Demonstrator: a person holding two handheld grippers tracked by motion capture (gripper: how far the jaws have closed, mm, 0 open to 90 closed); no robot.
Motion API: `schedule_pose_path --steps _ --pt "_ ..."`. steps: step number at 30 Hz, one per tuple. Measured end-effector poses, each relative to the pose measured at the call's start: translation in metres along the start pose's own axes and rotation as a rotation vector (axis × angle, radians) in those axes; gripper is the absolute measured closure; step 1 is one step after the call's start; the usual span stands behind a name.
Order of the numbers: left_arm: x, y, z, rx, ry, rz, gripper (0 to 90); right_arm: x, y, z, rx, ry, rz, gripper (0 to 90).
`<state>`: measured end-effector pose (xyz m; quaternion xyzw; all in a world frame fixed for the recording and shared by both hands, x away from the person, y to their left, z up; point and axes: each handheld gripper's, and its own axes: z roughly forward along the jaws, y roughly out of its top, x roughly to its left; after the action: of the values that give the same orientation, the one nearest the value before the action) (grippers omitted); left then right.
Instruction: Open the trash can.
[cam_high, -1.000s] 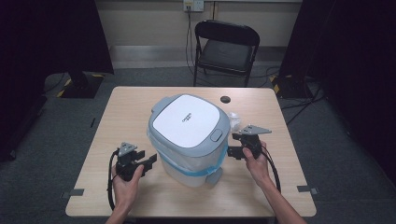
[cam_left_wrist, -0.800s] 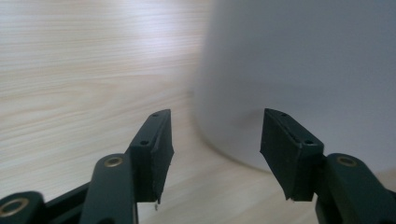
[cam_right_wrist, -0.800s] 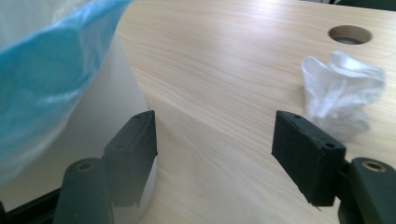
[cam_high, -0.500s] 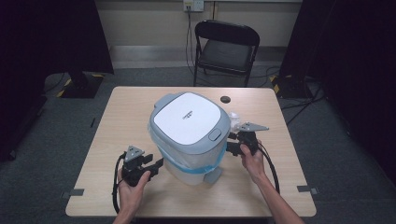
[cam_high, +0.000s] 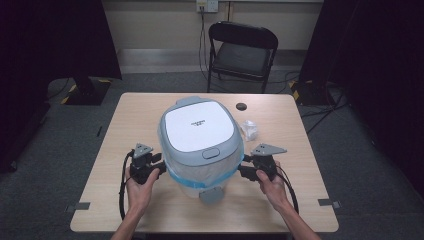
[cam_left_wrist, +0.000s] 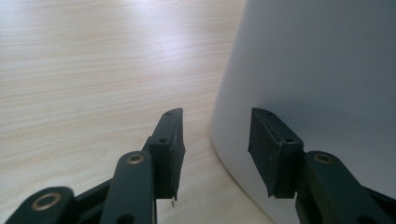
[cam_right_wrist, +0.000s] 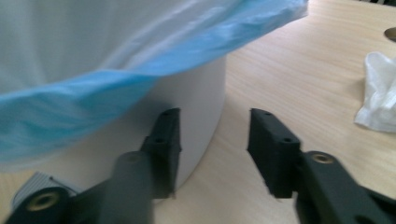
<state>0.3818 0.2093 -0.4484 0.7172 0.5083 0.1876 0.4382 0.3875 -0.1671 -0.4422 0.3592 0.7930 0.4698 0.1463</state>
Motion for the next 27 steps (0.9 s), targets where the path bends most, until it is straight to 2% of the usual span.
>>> schedule_pose_path --steps 2,3,5,7,8,9,12,13,15,16,19,22,24,27 --pt "0.002 0.002 0.001 0.009 0.001 0.017 49.6 -0.005 -0.004 0.001 0.02 -0.001 -0.022 36.3" --pt "0.003 0.002 0.001 0.007 -0.004 0.009 48.3 -0.007 -0.005 0.003 0.036 -0.021 -0.031 38.4" --pt "0.004 0.003 0.003 0.008 -0.001 -0.001 48.6 -0.016 -0.008 0.009 0.047 -0.084 0.007 40.1" --pt "0.003 0.003 0.006 0.008 0.005 -0.004 50.8 -0.024 -0.008 0.015 0.023 -0.123 0.047 40.1" --pt "0.003 0.003 0.007 0.011 0.008 0.012 51.3 -0.025 -0.007 0.018 0.015 -0.122 0.055 40.0" --pt "0.004 0.003 0.009 0.012 0.006 0.01 51.4 -0.024 -0.005 0.02 0.003 -0.123 0.052 39.6" --pt "0.005 0.003 0.013 0.015 -0.01 0.016 52.7 -0.019 -0.001 0.024 -0.032 -0.076 0.067 39.1" --pt "0.005 0.003 0.014 0.014 -0.01 0.02 53.7 -0.017 -0.001 0.025 -0.035 -0.063 0.064 41.9" --pt "0.006 0.003 0.015 0.015 -0.014 0.01 54.0 -0.012 -0.001 0.026 -0.03 -0.074 0.063 46.4" --pt "0.005 0.003 0.016 0.01 -0.017 0.008 54.6 -0.013 -0.001 0.024 -0.022 -0.051 0.081 50.2" --pt "0.006 0.004 0.022 0.014 -0.019 0.021 54.7 -0.011 -0.002 0.02 -0.014 -0.04 0.09 55.0" --pt "0.006 0.007 0.025 0.025 -0.019 0.031 55.9 -0.009 -0.003 0.018 -0.013 -0.037 0.093 56.3" --pt "0.006 0.009 0.028 0.028 -0.02 0.032 58.9 -0.006 -0.006 0.015 -0.009 -0.015 0.097 56.1" --pt "0.009 0.009 0.031 0.026 -0.043 0.011 59.1 -0.003 -0.008 0.013 -0.011 -0.009 0.102 56.5"
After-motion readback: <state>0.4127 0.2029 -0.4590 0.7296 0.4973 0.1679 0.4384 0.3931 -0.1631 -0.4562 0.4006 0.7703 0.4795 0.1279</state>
